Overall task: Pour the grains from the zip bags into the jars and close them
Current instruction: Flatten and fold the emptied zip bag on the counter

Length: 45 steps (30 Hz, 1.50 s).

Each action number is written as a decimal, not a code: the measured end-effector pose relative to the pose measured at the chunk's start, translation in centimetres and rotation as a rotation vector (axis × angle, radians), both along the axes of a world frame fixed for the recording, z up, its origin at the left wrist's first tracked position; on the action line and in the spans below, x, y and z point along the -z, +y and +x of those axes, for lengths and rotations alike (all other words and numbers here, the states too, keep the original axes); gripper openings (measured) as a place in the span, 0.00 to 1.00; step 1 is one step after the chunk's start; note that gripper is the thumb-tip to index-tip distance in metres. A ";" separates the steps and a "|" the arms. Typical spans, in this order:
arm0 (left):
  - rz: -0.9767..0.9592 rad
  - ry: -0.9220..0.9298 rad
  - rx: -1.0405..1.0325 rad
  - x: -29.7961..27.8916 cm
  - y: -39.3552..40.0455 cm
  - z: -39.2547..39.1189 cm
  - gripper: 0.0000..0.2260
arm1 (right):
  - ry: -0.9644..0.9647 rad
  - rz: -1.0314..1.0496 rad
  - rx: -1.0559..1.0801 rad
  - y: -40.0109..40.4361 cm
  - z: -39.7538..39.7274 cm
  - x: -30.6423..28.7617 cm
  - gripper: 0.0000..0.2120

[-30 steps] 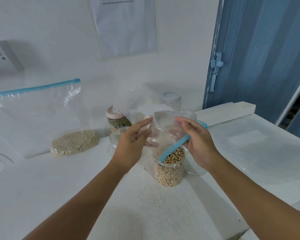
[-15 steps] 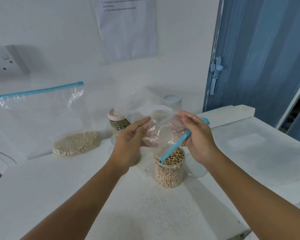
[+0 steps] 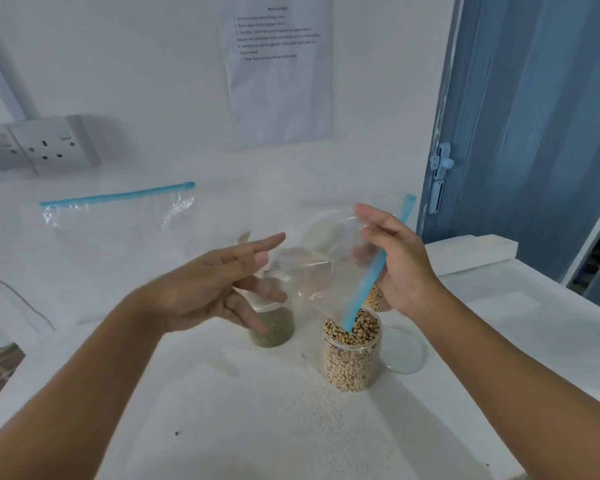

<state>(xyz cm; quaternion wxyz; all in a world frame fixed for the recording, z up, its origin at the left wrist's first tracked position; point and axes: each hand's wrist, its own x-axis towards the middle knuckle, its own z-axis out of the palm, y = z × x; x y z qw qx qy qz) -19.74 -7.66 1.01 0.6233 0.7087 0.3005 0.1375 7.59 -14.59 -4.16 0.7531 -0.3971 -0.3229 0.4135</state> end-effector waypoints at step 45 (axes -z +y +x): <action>0.166 -0.119 -0.365 -1.3 1.2 -7.4 0.12 | -0.895 -0.014 0.167 3.2 -6.7 -0.1 0.15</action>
